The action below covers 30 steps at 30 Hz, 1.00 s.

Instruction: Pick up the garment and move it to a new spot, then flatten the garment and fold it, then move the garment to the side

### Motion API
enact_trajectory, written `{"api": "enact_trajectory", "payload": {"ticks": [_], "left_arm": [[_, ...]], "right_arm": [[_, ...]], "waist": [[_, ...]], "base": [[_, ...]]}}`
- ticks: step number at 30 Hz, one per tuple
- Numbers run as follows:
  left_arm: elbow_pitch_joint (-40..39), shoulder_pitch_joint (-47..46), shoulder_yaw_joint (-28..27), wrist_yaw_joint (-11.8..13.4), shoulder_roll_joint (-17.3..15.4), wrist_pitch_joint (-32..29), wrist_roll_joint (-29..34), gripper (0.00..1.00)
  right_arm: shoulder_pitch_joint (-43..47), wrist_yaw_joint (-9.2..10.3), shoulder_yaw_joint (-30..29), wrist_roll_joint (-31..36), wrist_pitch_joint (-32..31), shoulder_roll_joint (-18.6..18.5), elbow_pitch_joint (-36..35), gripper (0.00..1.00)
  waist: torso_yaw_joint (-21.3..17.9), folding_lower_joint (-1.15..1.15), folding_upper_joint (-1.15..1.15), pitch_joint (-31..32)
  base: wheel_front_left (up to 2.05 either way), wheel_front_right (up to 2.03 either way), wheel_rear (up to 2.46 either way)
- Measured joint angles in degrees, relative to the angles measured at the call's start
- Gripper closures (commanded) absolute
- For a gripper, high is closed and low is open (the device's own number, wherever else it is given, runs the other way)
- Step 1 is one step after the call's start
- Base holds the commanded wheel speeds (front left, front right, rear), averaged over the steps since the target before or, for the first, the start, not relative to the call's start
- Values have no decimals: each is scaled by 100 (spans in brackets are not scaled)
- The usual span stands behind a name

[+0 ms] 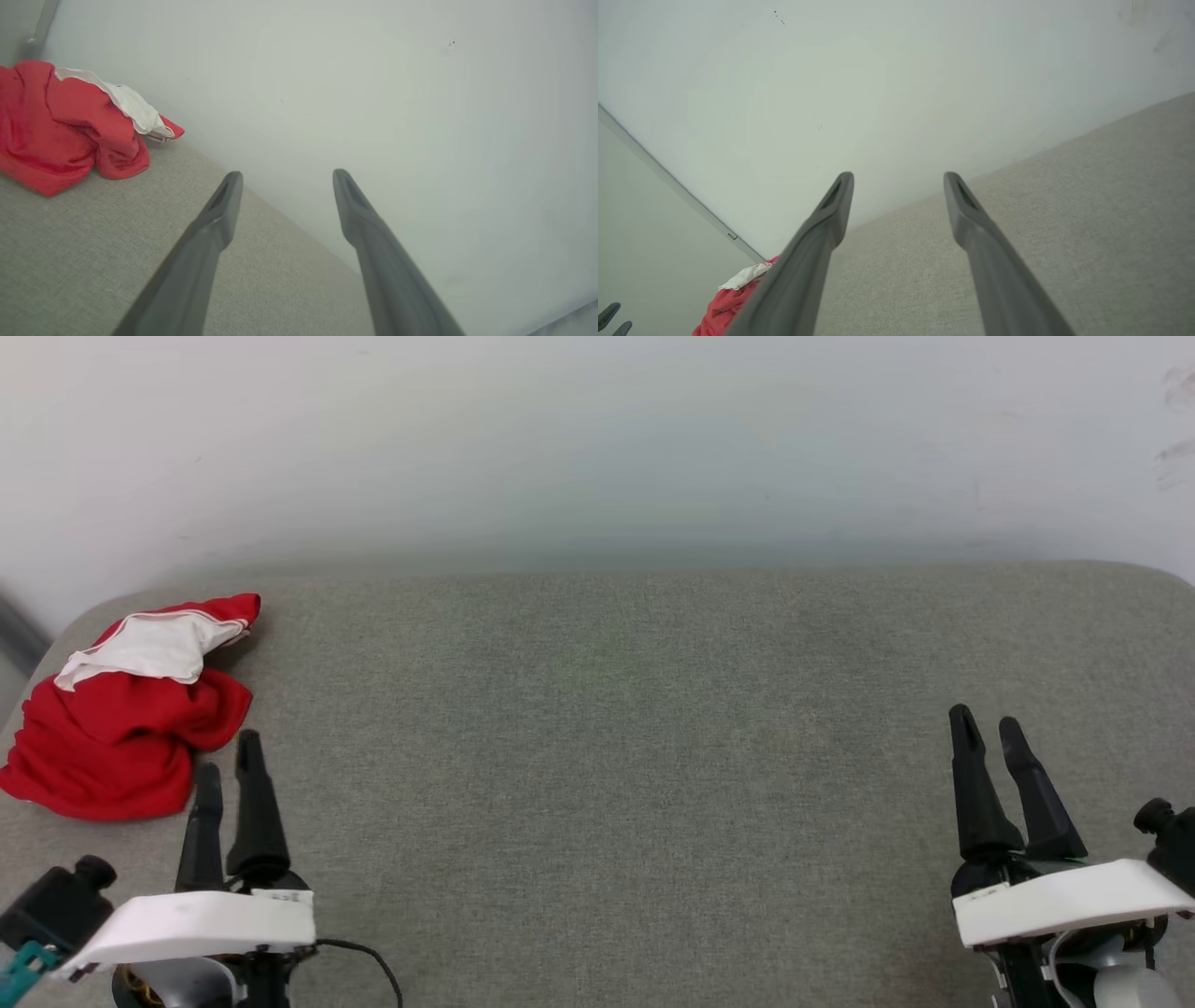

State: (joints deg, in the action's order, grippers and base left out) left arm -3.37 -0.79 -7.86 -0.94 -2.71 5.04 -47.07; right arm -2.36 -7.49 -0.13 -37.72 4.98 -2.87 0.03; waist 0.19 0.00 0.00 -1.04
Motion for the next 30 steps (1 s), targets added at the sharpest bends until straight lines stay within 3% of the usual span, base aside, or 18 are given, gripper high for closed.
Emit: {"api": "enact_trajectory", "payload": {"ticks": [12,18,30], "left_arm": [[-269,188,739,111,-89,204,1418,0],[-248,215,1116,354,-328,285,1937,0],[-339,161,2157,1329,-950,474,2750,0]], "right_arm": [[15,0,156,1328,209,0,-178,0],[37,0,152,1849,298,0,-207,0],[93,0,133,2665,467,-1,-265,0]], "waist": [[4,0,0,-43],[4,0,0,-71],[-2,0,0,-131]], "base": [[0,0,0],[0,0,0],[0,0,0]]}}
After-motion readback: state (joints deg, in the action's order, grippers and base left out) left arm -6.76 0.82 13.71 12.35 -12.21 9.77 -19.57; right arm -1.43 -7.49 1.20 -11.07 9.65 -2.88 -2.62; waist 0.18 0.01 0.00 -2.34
